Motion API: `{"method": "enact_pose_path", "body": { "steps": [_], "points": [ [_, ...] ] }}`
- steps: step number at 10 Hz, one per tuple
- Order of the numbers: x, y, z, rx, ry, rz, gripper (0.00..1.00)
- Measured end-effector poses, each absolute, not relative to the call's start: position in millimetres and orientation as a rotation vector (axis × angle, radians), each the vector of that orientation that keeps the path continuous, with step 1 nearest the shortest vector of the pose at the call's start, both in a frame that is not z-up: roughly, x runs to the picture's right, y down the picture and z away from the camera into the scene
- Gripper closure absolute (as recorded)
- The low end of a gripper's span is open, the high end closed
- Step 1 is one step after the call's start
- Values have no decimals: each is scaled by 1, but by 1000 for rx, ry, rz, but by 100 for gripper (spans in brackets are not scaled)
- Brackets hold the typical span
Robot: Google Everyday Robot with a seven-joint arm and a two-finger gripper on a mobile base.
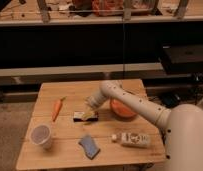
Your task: Place the eraser in the ceramic cup
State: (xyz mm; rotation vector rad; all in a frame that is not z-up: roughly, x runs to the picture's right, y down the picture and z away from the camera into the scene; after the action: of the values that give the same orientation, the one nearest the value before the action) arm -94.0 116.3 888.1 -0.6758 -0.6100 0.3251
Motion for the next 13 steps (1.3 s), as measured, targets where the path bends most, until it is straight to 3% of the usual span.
{"method": "enact_pose_path", "body": {
  "steps": [13],
  "points": [
    [-102,119,892,-705,-610,321,20]
  ]
}}
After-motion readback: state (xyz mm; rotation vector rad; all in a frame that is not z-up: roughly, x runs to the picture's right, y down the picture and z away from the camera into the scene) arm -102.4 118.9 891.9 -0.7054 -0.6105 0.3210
